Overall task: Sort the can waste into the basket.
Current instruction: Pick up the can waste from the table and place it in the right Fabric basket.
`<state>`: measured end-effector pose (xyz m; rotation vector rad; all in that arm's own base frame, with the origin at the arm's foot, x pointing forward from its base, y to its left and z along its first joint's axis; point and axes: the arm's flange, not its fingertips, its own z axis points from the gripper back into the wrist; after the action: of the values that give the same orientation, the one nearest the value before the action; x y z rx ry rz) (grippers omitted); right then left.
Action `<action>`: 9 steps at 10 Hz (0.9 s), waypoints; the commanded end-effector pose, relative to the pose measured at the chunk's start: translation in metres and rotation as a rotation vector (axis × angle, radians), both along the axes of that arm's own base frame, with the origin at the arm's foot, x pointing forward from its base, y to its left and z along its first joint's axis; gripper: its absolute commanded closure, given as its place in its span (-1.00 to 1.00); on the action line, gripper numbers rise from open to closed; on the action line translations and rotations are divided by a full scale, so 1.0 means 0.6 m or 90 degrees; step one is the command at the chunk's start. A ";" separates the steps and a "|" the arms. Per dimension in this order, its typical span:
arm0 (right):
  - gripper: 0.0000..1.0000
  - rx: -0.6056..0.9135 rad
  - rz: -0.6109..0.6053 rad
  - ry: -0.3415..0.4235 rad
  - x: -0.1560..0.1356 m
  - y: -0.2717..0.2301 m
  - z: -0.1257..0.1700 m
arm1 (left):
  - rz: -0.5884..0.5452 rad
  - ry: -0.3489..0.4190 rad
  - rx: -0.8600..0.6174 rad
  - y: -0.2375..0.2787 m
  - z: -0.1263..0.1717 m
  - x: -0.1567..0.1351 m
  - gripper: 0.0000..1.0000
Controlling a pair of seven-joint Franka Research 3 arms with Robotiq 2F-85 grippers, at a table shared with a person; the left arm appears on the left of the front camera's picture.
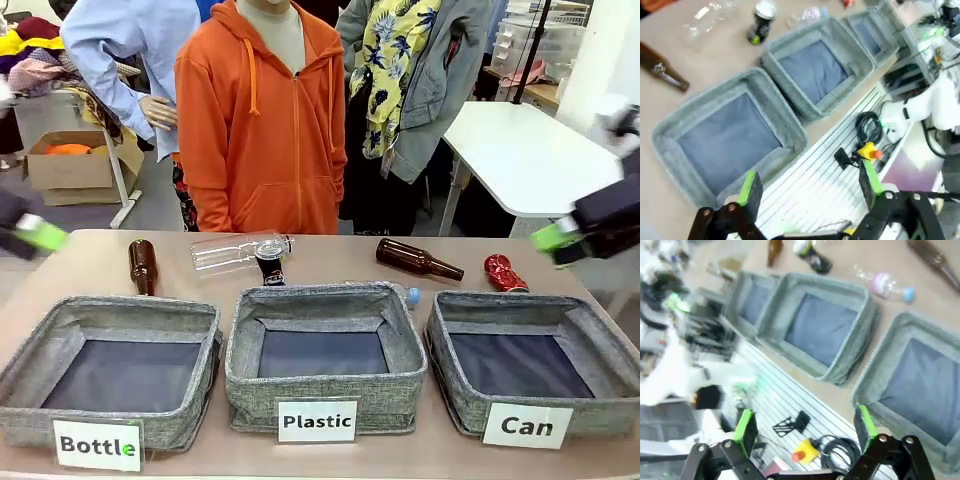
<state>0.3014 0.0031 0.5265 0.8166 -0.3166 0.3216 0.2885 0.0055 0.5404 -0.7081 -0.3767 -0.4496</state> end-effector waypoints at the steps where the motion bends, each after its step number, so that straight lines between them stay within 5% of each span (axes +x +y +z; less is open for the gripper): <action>1: -1.00 0.140 -0.065 0.048 0.008 -0.101 -0.086 | 0.084 0.043 -0.141 0.117 -0.064 0.007 -1.00; 3: -1.00 0.230 -0.136 0.092 0.018 -0.174 -0.148 | 0.168 0.066 -0.249 0.182 -0.114 0.017 -1.00; 6: -1.00 0.245 -0.208 0.119 0.040 -0.198 -0.194 | 0.249 0.105 -0.278 0.192 -0.154 0.045 -1.00; 9: -1.00 0.242 -0.182 0.128 0.025 -0.224 -0.175 | 0.220 0.108 -0.267 0.234 -0.141 0.022 -1.00</action>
<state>0.3194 -0.1287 0.4133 1.1451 -0.2801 -0.1250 0.3068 0.1423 0.4523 -1.0591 -0.4113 0.0559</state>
